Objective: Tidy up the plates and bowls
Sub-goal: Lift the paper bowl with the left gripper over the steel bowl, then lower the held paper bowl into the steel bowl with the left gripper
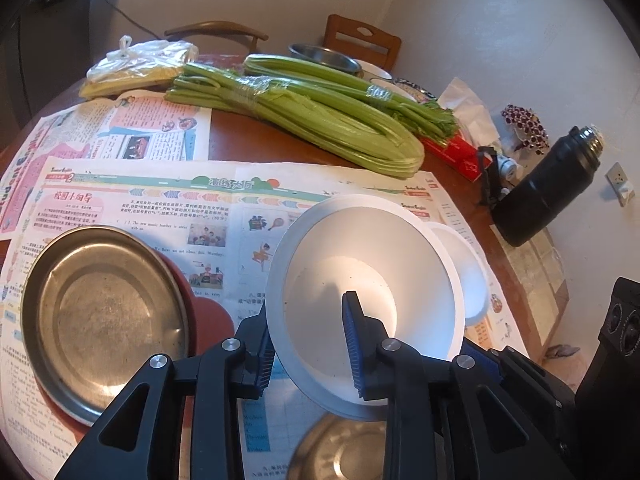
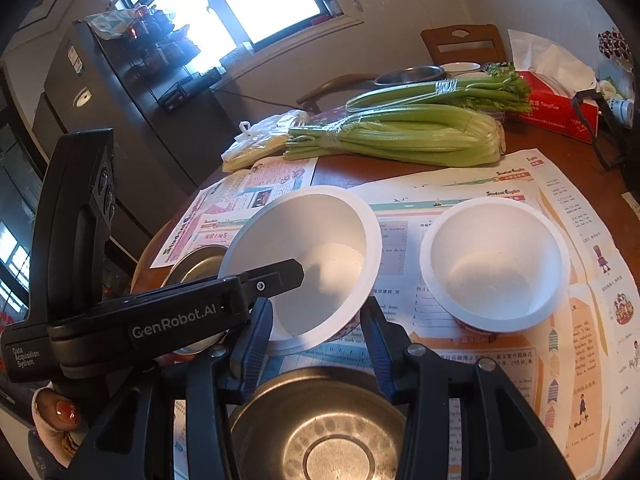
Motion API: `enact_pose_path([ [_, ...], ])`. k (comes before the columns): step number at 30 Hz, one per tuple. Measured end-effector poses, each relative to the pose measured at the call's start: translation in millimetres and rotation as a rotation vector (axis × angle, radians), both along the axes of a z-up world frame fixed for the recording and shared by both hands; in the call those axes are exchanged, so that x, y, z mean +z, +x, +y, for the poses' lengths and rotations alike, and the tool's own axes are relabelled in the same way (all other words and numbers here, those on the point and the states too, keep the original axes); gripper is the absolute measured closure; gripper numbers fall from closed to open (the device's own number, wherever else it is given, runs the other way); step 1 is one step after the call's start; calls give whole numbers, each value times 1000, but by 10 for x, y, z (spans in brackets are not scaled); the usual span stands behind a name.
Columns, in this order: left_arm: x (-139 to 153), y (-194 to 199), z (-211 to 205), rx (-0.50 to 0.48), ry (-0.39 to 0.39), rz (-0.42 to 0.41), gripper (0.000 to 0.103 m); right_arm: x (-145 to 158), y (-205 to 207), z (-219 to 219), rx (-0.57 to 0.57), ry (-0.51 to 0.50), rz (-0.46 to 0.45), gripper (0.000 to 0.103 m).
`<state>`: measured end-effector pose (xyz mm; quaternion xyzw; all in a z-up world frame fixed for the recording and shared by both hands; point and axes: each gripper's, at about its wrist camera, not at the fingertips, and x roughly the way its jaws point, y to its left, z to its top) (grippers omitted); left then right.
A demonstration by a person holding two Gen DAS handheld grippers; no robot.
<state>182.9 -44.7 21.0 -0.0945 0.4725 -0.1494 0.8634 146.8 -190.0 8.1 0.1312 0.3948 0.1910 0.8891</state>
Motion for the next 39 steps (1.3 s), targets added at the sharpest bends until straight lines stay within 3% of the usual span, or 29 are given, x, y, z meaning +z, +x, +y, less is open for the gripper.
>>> enact_pose_path([
  [17, 324, -508, -261, -28, 4, -58, 72, 284, -491, -257, -8, 1, -78, 57],
  [39, 461, -937, -326, -33, 7, -73, 70, 429, -917, -365, 21, -8, -123, 57],
])
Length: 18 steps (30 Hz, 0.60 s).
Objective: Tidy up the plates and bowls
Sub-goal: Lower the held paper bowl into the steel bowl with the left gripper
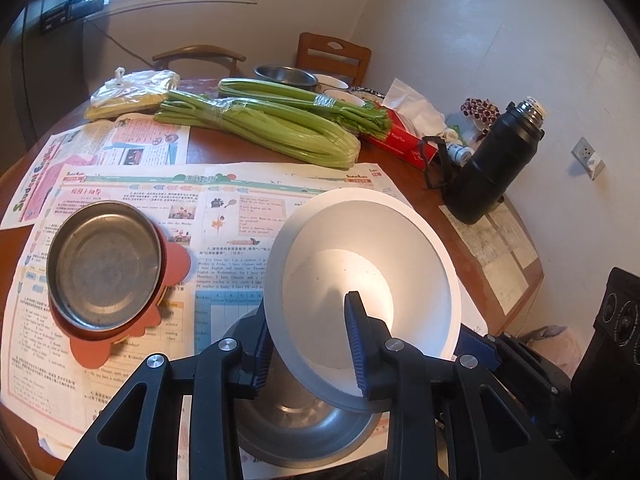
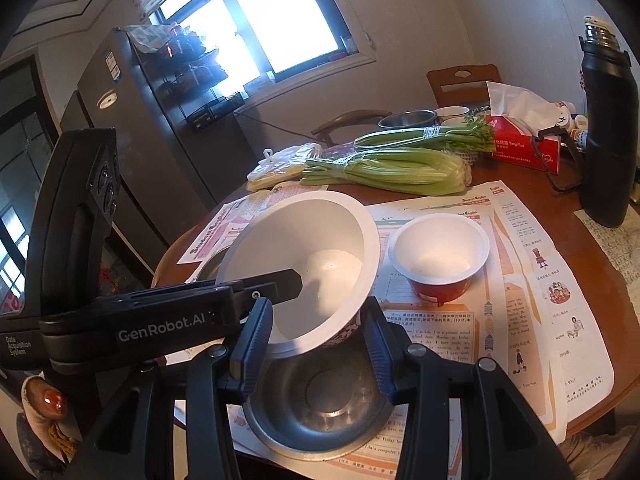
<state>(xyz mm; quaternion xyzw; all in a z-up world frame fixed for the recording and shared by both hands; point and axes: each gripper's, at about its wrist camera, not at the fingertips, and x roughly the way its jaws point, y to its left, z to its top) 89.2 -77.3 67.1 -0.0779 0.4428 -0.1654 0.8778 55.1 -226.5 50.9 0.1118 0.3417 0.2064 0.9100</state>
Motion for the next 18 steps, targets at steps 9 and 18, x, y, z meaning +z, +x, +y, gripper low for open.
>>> enact_pose_path([
  [9, -48, -95, 23, 3, 16, 8, 70, -101, -67, 24, 23, 0, 31, 57],
  [18, -151, -119, 20, -1, 31, 31, 70, -153, -135, 23, 32, -5, 38, 57],
])
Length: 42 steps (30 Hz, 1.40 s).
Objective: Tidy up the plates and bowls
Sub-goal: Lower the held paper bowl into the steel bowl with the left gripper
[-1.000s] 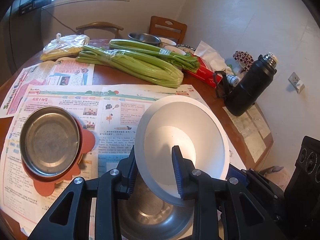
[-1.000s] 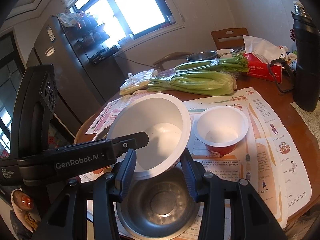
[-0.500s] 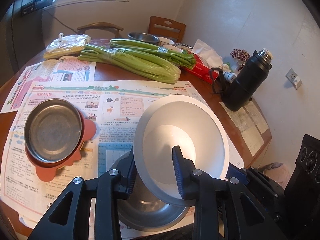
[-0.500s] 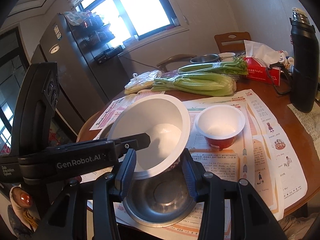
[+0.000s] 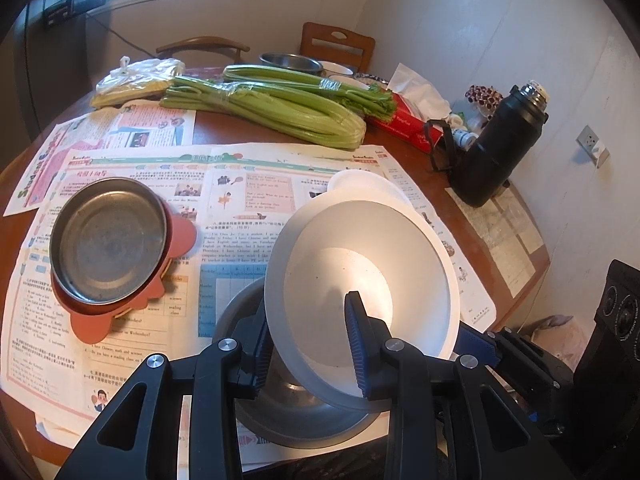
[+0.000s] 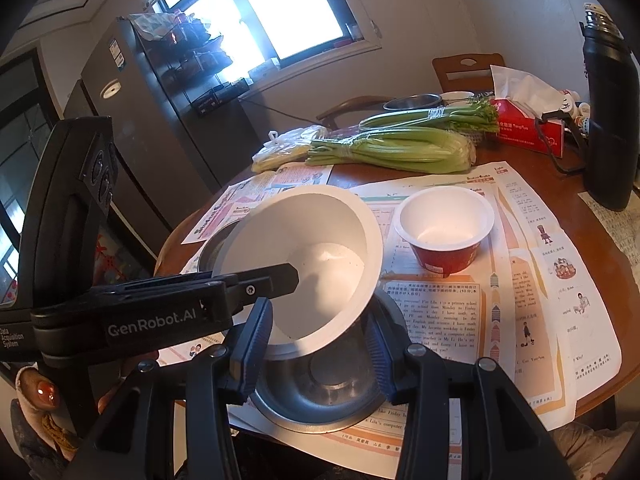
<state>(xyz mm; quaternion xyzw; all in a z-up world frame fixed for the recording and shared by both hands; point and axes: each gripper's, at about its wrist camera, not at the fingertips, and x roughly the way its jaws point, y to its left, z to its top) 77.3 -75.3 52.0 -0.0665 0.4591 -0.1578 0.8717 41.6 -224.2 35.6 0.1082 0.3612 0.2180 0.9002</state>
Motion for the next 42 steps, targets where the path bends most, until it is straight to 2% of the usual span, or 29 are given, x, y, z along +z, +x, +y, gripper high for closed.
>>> enact_pose_path([
  [42, -573, 58, 70, 25, 50, 137, 69, -531, 99, 139, 60, -51, 141, 57],
])
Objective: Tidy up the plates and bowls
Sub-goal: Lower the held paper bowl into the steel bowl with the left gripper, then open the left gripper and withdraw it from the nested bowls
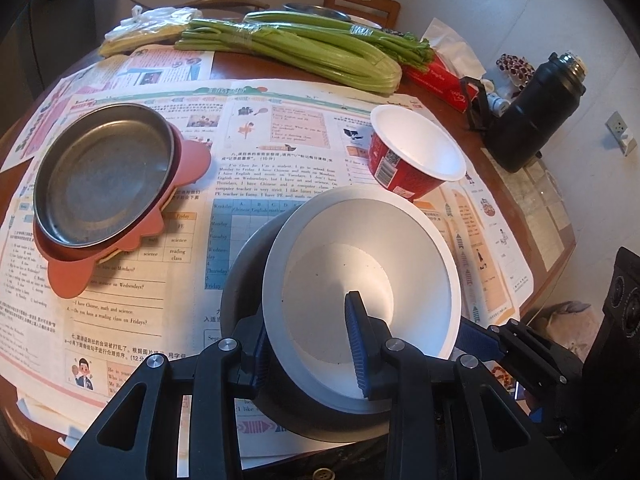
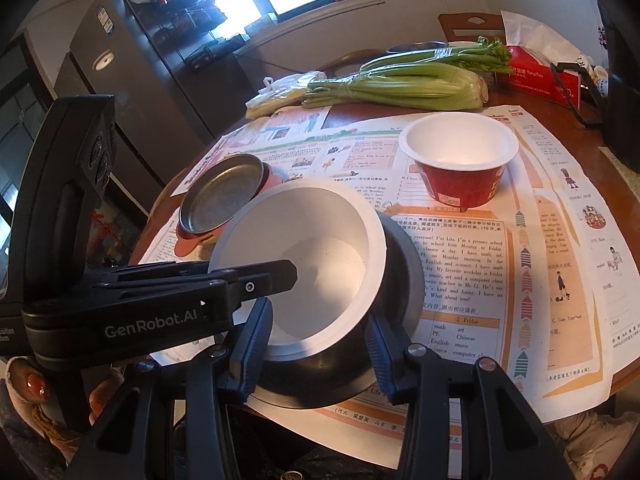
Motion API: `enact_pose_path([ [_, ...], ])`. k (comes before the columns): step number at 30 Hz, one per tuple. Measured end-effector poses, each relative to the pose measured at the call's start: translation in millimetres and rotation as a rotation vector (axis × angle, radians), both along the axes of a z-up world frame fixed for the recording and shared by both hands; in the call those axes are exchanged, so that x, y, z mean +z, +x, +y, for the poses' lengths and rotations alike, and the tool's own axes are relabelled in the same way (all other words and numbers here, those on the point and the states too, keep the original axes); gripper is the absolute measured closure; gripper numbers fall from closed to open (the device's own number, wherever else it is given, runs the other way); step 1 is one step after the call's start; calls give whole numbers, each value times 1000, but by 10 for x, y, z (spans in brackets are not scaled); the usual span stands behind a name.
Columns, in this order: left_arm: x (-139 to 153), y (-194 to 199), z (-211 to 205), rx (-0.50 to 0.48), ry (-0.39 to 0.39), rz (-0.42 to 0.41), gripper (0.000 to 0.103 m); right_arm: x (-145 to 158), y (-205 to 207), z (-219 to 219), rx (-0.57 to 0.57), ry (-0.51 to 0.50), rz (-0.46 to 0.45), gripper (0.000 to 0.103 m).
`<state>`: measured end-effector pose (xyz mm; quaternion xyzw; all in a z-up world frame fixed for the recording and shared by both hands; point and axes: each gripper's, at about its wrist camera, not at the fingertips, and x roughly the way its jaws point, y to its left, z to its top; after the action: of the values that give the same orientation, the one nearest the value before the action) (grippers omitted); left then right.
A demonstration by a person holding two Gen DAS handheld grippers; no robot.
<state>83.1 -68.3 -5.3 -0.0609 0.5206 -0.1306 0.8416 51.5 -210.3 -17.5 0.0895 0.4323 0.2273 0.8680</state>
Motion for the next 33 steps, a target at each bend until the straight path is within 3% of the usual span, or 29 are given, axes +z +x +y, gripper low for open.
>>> enact_pose_path([
  [26, 10, 16, 72, 12, -6, -11, 67, -33, 30, -15, -12, -9, 2, 56],
  [33, 42, 0, 101, 17, -9, -22, 67, 13, 0, -25, -28, -43, -33, 56],
])
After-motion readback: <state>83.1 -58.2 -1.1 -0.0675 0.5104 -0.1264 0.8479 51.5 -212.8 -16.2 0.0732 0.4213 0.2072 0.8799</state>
